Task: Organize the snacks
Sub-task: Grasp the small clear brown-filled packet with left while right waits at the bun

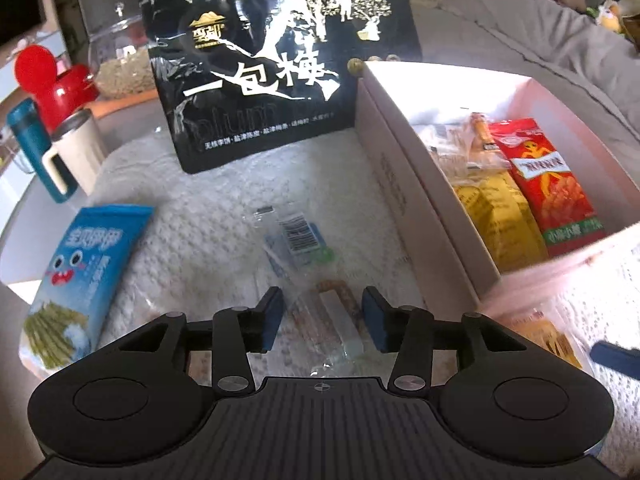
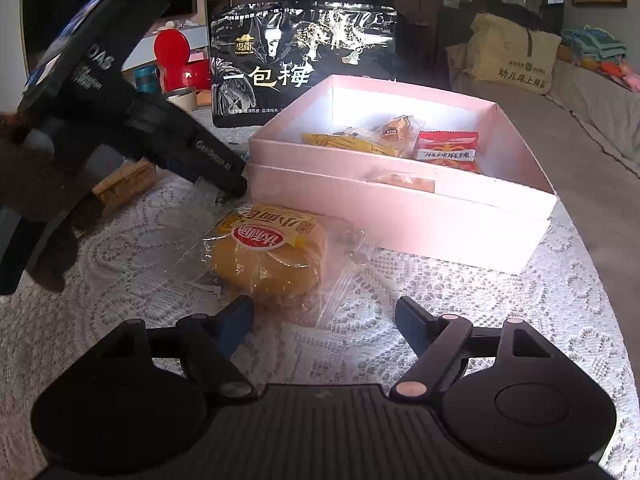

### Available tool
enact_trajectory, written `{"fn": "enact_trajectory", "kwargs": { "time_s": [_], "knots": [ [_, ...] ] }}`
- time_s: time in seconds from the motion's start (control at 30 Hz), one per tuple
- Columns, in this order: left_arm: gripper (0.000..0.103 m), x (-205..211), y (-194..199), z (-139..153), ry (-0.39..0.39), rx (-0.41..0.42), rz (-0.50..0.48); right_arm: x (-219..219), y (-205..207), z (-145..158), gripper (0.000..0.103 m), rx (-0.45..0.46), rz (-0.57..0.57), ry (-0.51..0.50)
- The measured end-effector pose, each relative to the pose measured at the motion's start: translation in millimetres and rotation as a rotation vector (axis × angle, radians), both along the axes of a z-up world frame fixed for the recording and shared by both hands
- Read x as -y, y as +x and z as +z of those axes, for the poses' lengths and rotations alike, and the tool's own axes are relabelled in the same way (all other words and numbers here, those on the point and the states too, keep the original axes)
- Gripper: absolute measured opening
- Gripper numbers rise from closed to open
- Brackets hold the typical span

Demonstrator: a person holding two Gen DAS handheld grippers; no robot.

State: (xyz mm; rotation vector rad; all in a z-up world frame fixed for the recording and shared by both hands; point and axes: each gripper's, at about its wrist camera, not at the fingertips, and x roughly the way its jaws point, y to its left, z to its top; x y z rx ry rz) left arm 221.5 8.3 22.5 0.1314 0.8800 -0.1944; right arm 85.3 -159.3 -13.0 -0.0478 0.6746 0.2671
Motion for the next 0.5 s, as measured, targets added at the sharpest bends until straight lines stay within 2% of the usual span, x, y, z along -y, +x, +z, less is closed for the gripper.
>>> {"fn": "enact_trajectory", "kwargs": {
  "time_s": [0.27, 0.5],
  "knots": [
    [0.043, -35, -45, 1, -0.178, 0.01, 0.013, 1, 2, 0, 0.08, -0.007, 0.007, 0.008],
    [0.043, -61, -109, 13, -0.209, 0.064, 0.005, -2, -3, 11, 0.079, -0.01, 0.059, 0.05]
  ]
}}
